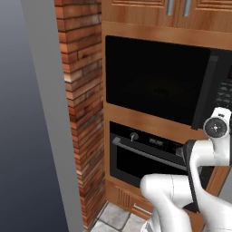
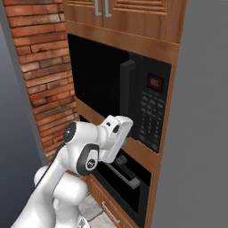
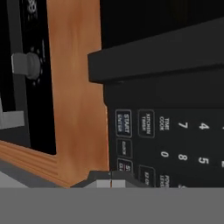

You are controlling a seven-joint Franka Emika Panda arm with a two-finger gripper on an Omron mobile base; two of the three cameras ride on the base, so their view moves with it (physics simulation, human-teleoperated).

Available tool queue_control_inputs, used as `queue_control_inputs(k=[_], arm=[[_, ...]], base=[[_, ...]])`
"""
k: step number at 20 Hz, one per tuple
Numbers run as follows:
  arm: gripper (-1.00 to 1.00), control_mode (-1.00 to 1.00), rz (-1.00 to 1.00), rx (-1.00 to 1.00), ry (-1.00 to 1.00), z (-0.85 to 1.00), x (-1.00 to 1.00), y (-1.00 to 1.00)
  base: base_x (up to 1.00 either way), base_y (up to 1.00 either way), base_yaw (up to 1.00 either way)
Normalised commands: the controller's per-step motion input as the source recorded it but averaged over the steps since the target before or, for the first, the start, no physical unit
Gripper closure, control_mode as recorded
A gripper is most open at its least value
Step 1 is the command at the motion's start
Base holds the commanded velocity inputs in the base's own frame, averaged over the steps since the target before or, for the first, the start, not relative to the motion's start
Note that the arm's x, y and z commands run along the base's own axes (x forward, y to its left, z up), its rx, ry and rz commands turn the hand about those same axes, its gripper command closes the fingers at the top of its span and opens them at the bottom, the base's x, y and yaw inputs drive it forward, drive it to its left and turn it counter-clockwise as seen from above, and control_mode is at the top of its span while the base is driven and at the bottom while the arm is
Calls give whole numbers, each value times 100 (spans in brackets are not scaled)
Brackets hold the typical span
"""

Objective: Transport the chicken drumstick from the fridge to the microwave and turn on the microwave.

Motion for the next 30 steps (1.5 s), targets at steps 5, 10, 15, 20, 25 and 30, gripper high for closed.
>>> queue_control_inputs(k=[5, 10, 15, 20, 25, 30], arm=[[100, -100, 0, -7, -8, -14, 21, 0], [100, -100, 0, -3, -5, -9, 23, -9], [100, -100, 0, -1, -6, -6, 22, -21], [100, -100, 0, -1, -4, -12, 23, -13], [100, -100, 0, -7, 0, -27, 34, -1], [100, -100, 0, -5, -1, -16, 31, -6]], base=[[0, 0, 0], [0, 0, 0], [0, 0, 0], [0, 0, 0], [0, 0, 0], [0, 0, 0]])
